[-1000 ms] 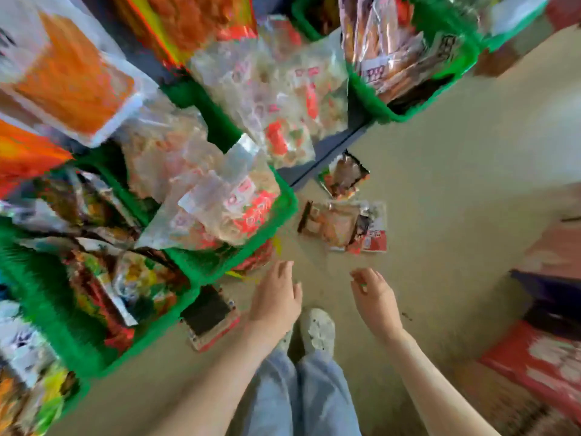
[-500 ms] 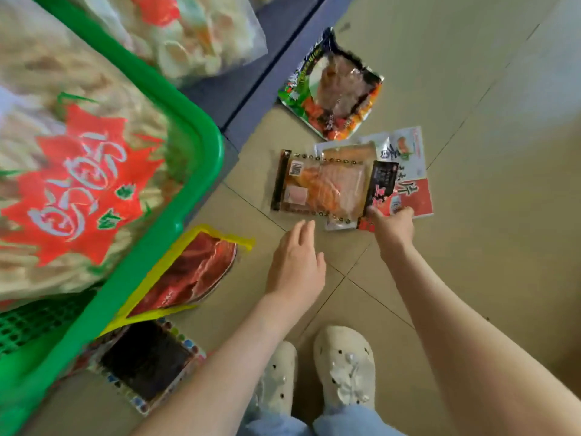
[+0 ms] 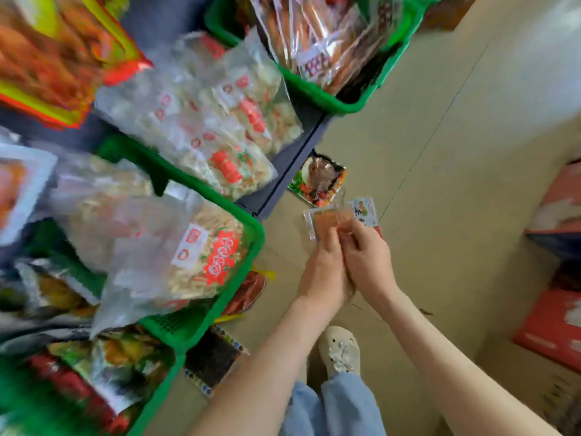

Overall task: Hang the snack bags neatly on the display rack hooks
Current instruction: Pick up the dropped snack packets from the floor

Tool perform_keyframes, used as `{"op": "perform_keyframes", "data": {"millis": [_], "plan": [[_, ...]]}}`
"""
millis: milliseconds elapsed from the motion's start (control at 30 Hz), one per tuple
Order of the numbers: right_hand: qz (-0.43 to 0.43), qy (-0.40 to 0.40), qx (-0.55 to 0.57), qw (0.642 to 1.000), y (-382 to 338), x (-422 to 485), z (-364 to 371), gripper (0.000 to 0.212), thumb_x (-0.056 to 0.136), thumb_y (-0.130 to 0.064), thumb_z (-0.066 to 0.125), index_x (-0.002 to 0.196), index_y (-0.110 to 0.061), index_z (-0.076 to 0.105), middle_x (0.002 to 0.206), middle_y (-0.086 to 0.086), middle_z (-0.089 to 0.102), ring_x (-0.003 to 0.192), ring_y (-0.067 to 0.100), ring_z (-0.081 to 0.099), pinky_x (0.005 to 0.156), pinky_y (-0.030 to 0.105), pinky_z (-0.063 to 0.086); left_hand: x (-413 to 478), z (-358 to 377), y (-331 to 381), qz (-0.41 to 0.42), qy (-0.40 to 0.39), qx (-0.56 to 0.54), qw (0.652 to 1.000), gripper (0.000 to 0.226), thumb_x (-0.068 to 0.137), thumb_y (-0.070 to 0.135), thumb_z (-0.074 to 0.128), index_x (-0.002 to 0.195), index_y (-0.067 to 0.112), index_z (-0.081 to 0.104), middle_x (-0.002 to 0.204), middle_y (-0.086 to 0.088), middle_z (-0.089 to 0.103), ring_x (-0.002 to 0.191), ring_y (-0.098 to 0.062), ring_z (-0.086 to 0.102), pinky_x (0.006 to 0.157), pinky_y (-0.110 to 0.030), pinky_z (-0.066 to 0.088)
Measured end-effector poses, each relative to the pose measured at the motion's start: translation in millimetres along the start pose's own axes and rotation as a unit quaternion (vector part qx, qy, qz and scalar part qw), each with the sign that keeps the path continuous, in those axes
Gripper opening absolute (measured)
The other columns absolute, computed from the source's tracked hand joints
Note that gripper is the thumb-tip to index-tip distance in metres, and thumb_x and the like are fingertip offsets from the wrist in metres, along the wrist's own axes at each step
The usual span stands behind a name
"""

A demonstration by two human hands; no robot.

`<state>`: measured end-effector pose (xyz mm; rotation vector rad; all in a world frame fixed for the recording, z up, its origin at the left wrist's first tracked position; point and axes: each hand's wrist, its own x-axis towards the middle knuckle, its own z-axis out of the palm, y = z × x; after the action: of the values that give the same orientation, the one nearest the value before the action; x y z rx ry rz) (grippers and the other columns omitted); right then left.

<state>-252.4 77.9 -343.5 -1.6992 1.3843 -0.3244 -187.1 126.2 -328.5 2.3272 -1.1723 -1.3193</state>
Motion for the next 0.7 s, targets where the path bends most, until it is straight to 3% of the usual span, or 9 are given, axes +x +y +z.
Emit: {"op": "perform_keyframes", "data": {"millis": [100, 167, 233, 367, 467, 567, 633, 700], "plan": [[-0.025, 0.020, -0.037, 0.999, -75, -23, -61, 0.015, 0.090, -0.011, 0.049, 0.076, -0.005, 0.054, 0.070, 0.003, 0.054, 0.073, 0.024, 0.046, 0.059, 0.033, 0.024, -57, -57, 63, 0.068, -0.006, -0.018, 0.998, 0.074, 0.086, 0.019, 0.058, 0.146, 0.010, 0.016, 0.146, -0.009, 0.028, 0.134, -0.022, 0.031, 0.111, -0.029, 0.026], [-0.035, 0.029, -0.038, 0.998, -122, -39, -99, 0.019, 0.092, -0.014, 0.049, 0.074, -0.007, 0.050, 0.067, 0.001, 0.053, 0.069, 0.023, 0.045, 0.058, 0.032, 0.026, -95, -95, 99, 0.118, 0.012, 0.010, 0.993, 0.073, 0.086, 0.021, 0.056, 0.145, 0.012, 0.015, 0.145, -0.010, 0.028, 0.136, -0.023, 0.027, 0.113, -0.031, 0.023], [-0.039, 0.026, -0.024, 0.999, -168, -57, -130, 0.023, 0.092, -0.017, 0.050, 0.071, -0.010, 0.047, 0.066, 0.004, 0.055, 0.067, 0.024, 0.046, 0.059, 0.034, 0.033, -129, -128, 127, 0.111, 0.062, 0.002, 0.992, 0.064, 0.089, 0.024, 0.051, 0.143, 0.019, 0.017, 0.144, -0.010, 0.033, 0.135, -0.025, 0.031, 0.110, -0.037, 0.029], [-0.055, 0.004, 0.014, 0.998, -258, -89, -172, 0.033, 0.092, -0.017, 0.050, 0.061, -0.020, 0.037, 0.062, 0.000, 0.048, 0.067, 0.022, 0.044, 0.063, 0.038, 0.037, -191, -182, 162, 0.064, 0.128, -0.046, 0.989, 0.057, 0.091, 0.015, 0.052, 0.142, 0.009, 0.028, 0.144, -0.008, 0.038, 0.131, -0.026, 0.039, 0.107, -0.039, 0.035], [-0.087, -0.028, 0.009, 0.996, -315, -105, -198, 0.021, 0.091, -0.014, 0.049, 0.072, -0.005, 0.048, 0.066, 0.003, 0.050, 0.068, 0.023, 0.045, 0.057, 0.032, 0.024, -231, -225, 184, 0.049, 0.177, -0.069, 0.981, 0.043, 0.091, 0.013, 0.051, 0.132, 0.009, 0.039, 0.123, -0.012, 0.057, 0.111, -0.029, 0.056, 0.087, -0.038, 0.047], [-0.125, -0.070, 0.026, 0.989, -361, -116, -222, 0.017, 0.088, -0.015, 0.051, 0.076, -0.002, 0.051, 0.064, 0.003, 0.050, 0.067, 0.021, 0.045, 0.058, 0.032, 0.027, -266, -266, 196, 0.060, 0.218, -0.065, 0.972, 0.031, 0.090, 0.013, 0.049, 0.120, 0.009, 0.042, 0.102, -0.016, 0.064, 0.093, -0.034, 0.061, 0.063, -0.033, 0.036], [-0.163, -0.116, 0.058, 0.978, -385, -119, -234, 0.017, 0.088, -0.016, 0.052, 0.075, -0.004, 0.051, 0.067, 0.003, 0.052, 0.068, 0.021, 0.046, 0.063, 0.033, 0.034, -286, -290, 196, 0.068, 0.263, -0.089, 0.958, 0.021, 0.094, 0.014, 0.047, 0.114, 0.013, 0.050, 0.100, -0.012, 0.065, 0.092, -0.027, 0.061, 0.064, -0.031, 0.034], [-0.255, -0.127, 0.042, 0.958, -405, -122, -241, 0.014, 0.087, -0.016, 0.055, 0.081, -0.003, 0.052, 0.073, 0.005, 0.053, 0.071, 0.024, 0.046, 0.064, 0.034, 0.031, -305, -312, 194, 0.063, 0.304, -0.094, 0.946, 0.026, 0.095, 0.015, 0.047, 0.120, 0.017, 0.055, 0.106, -0.012, 0.066, 0.096, -0.026, 0.061, 0.072, -0.031, 0.041]]}}
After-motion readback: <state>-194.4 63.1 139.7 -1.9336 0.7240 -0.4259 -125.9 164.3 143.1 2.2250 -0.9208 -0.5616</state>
